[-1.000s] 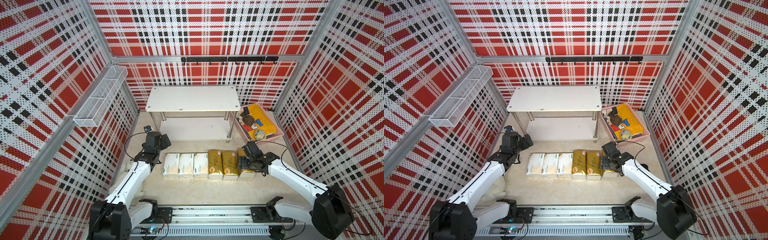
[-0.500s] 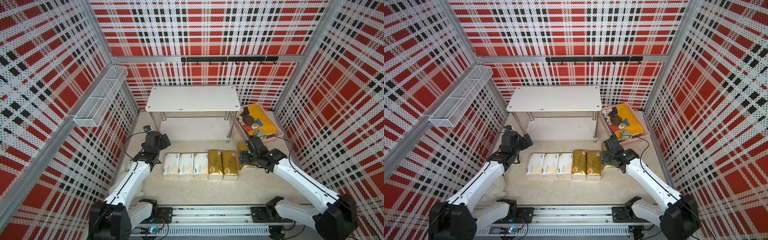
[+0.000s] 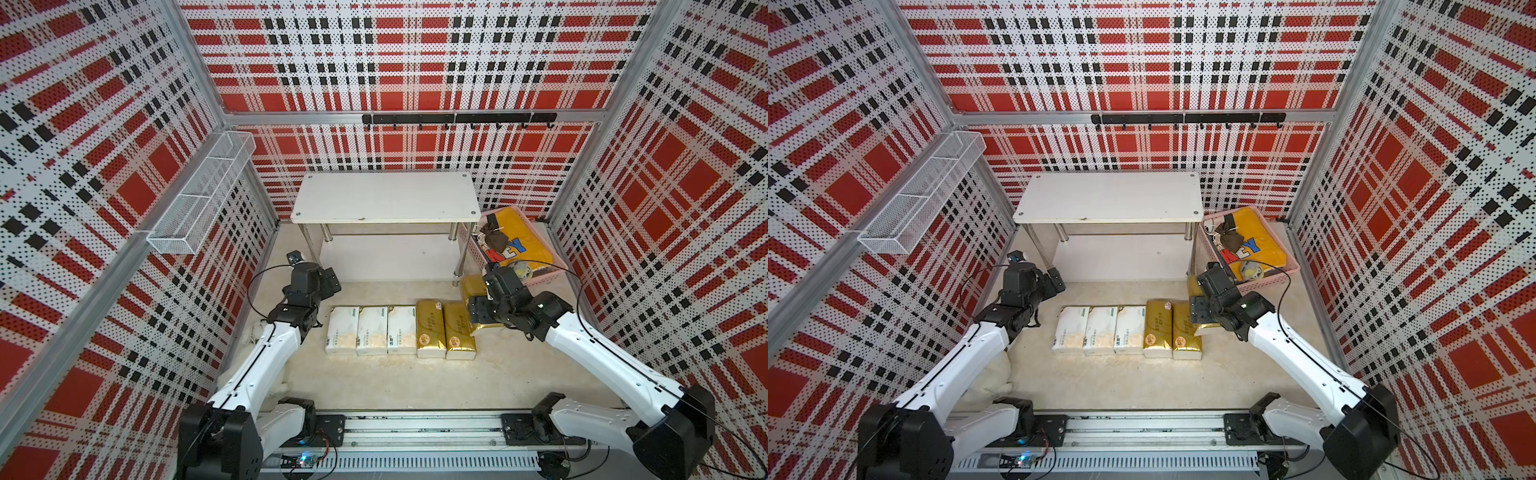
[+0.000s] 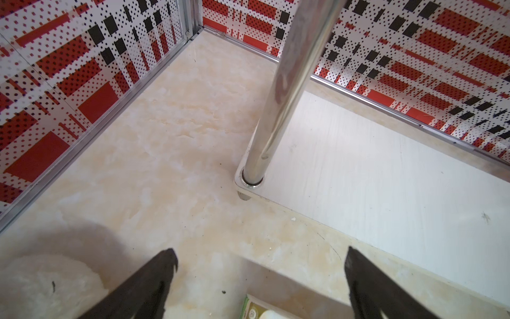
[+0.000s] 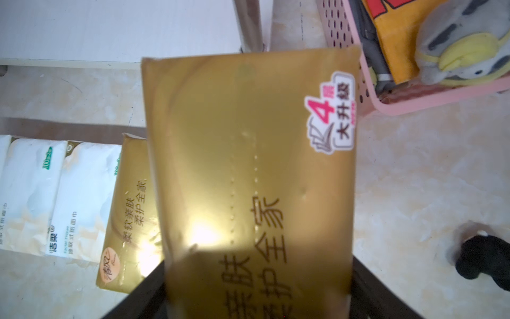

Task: Place the tissue boxes on the shelf by color
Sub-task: Pick up the box of tissues from the center of the board, then place a box of tissues on the shelf.

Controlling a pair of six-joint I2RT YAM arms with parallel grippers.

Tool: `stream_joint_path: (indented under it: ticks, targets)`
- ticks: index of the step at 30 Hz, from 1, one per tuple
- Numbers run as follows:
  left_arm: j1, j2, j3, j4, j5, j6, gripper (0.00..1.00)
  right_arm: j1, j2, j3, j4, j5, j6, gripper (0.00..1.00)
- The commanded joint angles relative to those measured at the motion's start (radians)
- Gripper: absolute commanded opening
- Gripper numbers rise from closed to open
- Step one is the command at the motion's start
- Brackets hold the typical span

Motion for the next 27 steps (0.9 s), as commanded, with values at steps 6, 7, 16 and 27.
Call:
stream_joint_path:
  ticks: [6,7,16,27]
  targets:
    - [0.003,-0.002,0.049,-0.028,-0.022,0.011,0.99,0.037,0.112,0.083,0.026,0.009,0.0,0.83]
    - [0.003,-0.003,0.05,-0.03,-0.022,0.01,0.99,0.037,0.127,0.093,0.026,0.009,0.0,0.83]
    - [0.005,-0.016,0.041,-0.033,-0.023,0.008,1.0,0.044,0.235,0.148,0.204,-0.045,-0.027,0.82]
    - [0.006,-0.022,0.037,-0.032,-0.024,0.002,1.0,0.046,0.365,0.235,0.294,-0.044,-0.028,0.82]
